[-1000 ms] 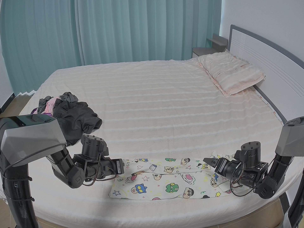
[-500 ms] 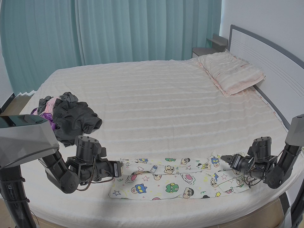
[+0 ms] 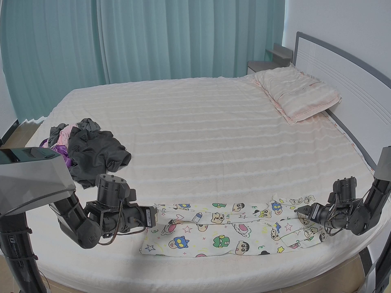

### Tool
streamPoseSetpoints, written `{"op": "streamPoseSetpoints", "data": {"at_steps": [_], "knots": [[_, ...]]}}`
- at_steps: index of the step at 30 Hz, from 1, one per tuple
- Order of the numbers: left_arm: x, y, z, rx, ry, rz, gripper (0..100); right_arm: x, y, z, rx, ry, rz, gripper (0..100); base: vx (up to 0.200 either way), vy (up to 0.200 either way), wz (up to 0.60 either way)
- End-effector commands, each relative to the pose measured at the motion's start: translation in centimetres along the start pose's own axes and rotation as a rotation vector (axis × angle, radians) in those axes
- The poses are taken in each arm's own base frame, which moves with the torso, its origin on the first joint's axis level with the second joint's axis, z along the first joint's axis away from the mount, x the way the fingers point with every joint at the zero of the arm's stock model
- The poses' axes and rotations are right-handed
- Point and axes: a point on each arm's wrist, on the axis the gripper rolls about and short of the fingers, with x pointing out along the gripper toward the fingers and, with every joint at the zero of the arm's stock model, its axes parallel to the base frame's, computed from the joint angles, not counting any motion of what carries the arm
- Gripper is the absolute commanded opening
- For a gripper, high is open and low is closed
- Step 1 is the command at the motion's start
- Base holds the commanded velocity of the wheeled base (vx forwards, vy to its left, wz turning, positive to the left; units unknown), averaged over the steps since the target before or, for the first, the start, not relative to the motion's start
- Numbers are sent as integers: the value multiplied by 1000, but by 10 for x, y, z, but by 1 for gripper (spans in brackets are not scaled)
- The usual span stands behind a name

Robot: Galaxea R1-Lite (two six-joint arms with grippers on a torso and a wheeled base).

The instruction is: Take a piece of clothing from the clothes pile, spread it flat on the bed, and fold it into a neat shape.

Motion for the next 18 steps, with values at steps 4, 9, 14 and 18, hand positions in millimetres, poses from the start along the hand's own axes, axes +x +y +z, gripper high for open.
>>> {"op": "streamPoseSetpoints", "data": {"at_steps": [4, 9, 14, 18], "knots": [[-1, 0, 2, -1, -7, -1, 0, 22, 1, -2, 53, 35, 0, 100, 0, 0, 0], [0, 0, 2, -2, -7, 0, 0, 34, 5, -3, 86, 39, 1, 100, 0, 0, 0], [0, 1, 3, -3, -10, 2, 0, 44, 11, -1, 125, 24, 2, 100, 0, 0, 0], [-1, 1, 3, -3, -11, 1, 0, 49, 16, 3, 168, -9, -18, 100, 0, 0, 0]]}}
